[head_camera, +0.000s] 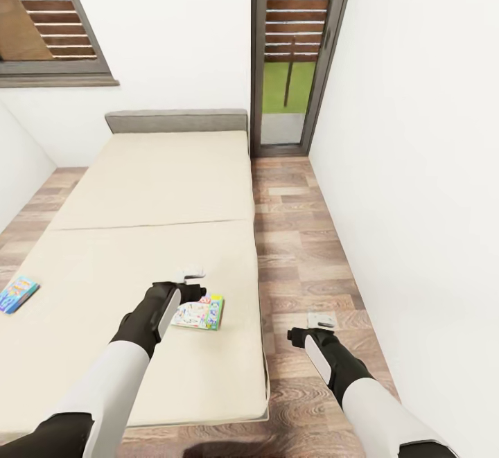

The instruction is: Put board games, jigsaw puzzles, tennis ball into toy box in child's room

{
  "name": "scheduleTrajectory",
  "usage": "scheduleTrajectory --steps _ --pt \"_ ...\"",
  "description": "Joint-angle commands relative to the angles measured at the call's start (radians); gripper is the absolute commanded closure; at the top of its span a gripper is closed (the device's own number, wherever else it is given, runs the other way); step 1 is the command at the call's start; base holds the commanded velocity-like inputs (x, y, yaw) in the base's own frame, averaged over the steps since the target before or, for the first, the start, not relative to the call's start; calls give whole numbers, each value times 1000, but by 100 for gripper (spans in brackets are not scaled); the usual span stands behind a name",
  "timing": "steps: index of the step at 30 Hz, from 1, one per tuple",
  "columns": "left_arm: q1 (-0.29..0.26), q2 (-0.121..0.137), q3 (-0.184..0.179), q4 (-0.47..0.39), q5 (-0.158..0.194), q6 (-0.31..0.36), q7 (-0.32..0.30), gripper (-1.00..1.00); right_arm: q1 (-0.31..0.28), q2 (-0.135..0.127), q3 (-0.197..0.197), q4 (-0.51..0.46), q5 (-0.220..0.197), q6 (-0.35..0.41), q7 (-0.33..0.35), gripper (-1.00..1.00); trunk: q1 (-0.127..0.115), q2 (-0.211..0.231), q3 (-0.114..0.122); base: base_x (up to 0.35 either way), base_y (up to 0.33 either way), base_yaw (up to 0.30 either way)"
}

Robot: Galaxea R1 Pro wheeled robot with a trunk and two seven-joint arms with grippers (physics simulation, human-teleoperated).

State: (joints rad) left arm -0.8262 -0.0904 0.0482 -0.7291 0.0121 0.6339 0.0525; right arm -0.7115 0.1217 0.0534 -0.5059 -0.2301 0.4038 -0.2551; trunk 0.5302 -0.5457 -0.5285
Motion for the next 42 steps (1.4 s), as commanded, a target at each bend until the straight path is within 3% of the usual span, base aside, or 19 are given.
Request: scheduleTrajectory --steps 1,14,27,42 --pt "0 -1 3 -5 2 5 2 -100 0 -1 6 -2 -10 4 -9 -100 0 -1 -2 0 0 0" --pt "2 -1 1 -57 3 7 0 -100 6 -2 7 -3 -7 7 -10 -100 0 -1 -4 2 0 0" --pt "2 0 1 -68 3 13 0 -100 9 -5 7 -3 -4 6 -9 -100 0 -1 -4 167 53 0" --pt "2 -1 1 -69 3 9 0 -100 10 -5 6 -3 -3 4 -9 -100 0 -1 -4 23 9 0"
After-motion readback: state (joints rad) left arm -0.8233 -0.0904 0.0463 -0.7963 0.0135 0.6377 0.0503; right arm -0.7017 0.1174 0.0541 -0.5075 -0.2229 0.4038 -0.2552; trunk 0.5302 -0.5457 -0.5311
